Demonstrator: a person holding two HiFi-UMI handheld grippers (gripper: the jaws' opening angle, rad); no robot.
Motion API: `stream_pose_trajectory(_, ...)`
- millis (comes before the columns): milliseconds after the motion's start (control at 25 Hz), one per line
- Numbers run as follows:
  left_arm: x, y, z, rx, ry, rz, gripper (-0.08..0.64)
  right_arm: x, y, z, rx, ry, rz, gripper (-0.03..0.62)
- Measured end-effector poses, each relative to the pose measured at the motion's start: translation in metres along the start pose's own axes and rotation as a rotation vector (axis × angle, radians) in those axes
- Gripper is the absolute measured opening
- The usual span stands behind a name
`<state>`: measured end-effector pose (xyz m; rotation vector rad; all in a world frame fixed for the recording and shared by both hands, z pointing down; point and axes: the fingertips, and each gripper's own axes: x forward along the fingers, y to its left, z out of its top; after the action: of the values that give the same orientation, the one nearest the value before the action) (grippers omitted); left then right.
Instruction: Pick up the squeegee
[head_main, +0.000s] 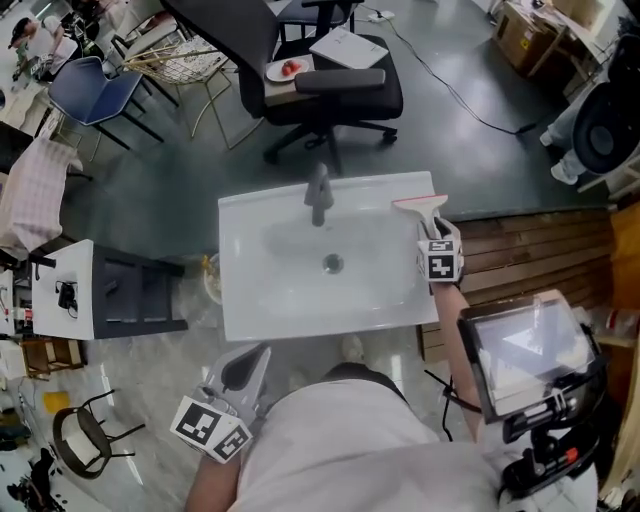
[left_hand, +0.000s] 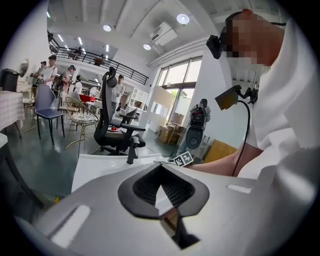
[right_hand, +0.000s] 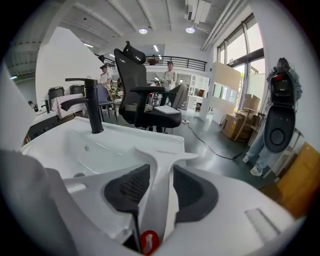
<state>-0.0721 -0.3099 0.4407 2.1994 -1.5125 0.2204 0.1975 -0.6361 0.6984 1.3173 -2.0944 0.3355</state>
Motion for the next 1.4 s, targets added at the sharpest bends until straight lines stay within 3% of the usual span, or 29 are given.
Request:
stream_pose_trajectory(320,-0.004,0.011,0.003,-0.002,0.000,0.025,0.008,0.008,-0.002,0.000,0.019,-0.001,-0.030,0.107)
stream_pose_trajectory(760,-0.010,0.016,0.002,0.012,-0.002,-0.003,0.008,-0.007,-0.010,-0.004,0.046,-0.002,-0.060,0.101)
stream_pose_trajectory(1400,-0.069,0.023,-0.006,0.033,-0.043,-0.149,0.008,-0.113,0.049,-0.006,0.086,-0.021,-0.066,0.101)
